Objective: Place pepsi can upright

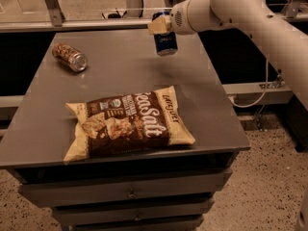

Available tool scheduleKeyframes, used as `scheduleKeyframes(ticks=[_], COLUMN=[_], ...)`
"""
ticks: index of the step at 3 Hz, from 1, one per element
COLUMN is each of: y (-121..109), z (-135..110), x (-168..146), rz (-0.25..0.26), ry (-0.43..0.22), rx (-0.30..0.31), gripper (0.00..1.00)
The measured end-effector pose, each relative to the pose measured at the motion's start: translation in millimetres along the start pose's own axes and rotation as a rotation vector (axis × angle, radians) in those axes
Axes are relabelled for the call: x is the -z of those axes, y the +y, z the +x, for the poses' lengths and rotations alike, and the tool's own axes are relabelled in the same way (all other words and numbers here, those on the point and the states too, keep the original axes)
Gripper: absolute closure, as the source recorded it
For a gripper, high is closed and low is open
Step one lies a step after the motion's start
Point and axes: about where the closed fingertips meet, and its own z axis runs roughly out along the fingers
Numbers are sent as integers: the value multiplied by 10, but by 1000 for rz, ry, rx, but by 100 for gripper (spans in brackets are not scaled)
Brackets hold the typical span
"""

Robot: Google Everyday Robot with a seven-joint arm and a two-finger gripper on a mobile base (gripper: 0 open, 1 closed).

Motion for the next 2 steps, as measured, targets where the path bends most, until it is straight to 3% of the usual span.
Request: scheduleKeyframes(ticks=[1, 2], y=[51, 165], z=[2, 89], x=[-6, -47], rz=[-19, -118], ry=[3, 23], rx=[67, 244], gripper=[100, 100])
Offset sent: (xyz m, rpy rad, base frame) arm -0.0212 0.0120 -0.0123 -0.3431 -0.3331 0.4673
